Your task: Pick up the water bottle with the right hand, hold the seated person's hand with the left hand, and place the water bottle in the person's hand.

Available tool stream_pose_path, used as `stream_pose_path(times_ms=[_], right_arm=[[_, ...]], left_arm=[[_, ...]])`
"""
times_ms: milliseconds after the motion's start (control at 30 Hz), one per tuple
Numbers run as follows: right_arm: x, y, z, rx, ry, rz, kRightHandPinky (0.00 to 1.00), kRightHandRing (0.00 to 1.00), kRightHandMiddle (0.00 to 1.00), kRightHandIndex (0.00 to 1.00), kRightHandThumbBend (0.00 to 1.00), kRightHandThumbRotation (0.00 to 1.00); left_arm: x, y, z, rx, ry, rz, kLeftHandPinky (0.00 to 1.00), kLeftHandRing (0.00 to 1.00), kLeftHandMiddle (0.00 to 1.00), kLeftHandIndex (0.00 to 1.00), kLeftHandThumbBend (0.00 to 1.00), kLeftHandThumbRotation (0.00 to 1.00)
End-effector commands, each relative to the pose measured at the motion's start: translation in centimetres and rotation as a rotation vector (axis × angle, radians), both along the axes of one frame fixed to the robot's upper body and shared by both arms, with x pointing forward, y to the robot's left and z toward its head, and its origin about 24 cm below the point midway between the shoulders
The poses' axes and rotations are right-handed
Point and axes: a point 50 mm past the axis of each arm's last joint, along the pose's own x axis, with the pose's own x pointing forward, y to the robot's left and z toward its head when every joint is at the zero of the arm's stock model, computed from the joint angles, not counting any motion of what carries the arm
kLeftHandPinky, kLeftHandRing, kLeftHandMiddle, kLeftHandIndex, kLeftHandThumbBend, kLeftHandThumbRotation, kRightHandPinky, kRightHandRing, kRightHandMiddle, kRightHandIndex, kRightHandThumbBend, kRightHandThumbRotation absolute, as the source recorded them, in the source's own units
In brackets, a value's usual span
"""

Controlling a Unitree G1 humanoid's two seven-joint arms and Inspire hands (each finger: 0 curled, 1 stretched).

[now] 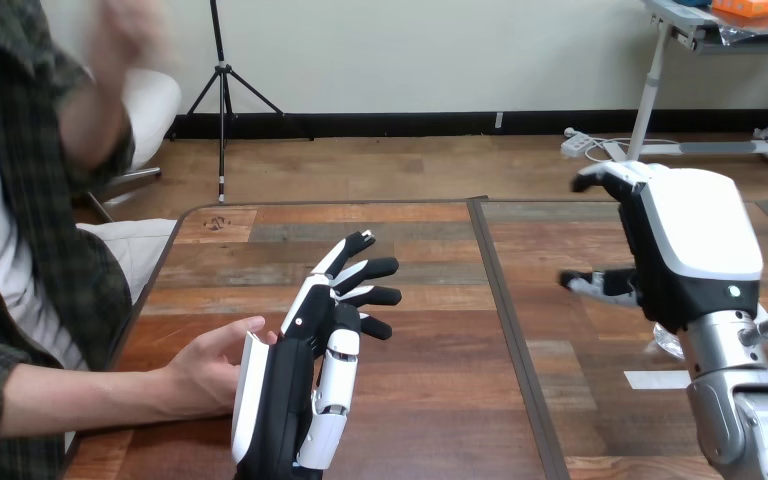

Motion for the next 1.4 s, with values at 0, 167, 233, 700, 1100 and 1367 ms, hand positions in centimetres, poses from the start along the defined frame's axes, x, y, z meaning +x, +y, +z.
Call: stream_pose_path(times_ms=[0,167,233,700,1100,1367], right_arm=[[1.6,0.0,2.6,-0.066,-0.048,-0.021,0.77,0.80,0.78,0.71,0.82,0.00],[1.8,-0.2,2.9,-0.081,0.000,-0.066,0.79,0.81,0.78,0.71,0.84,0.00],[2.0,-0.4,2.8,-0.102,0.010,-0.080,0.79,0.82,0.78,0.71,0.85,0.00],[2.0,-1.1,2.9,-0.126,0.038,-0.131,0.82,0.83,0.77,0.71,0.86,0.00],[2.0,-1.8,2.6,-0.138,0.053,-0.168,0.79,0.81,0.77,0.71,0.88,0.00],[2.1,-2.3,2.3,-0.140,0.059,-0.180,0.79,0.82,0.77,0.71,0.87,0.00]], left_arm=[[0.9,-0.4,1.2,-0.017,-0.068,-0.002,0.53,0.68,0.76,0.85,0.08,1.00],[0.9,-0.3,1.2,-0.009,-0.074,-0.004,0.53,0.68,0.76,0.85,0.08,1.00],[0.9,-0.4,1.2,-0.016,-0.070,-0.008,0.53,0.68,0.76,0.85,0.08,1.00],[0.6,-0.5,1.1,-0.018,-0.067,-0.004,0.54,0.67,0.76,0.85,0.09,1.00],[0.6,-0.5,1.1,-0.023,-0.064,-0.009,0.54,0.68,0.76,0.85,0.10,1.00],[0.6,-0.4,1.1,-0.017,-0.064,-0.008,0.53,0.68,0.76,0.85,0.09,1.00]])
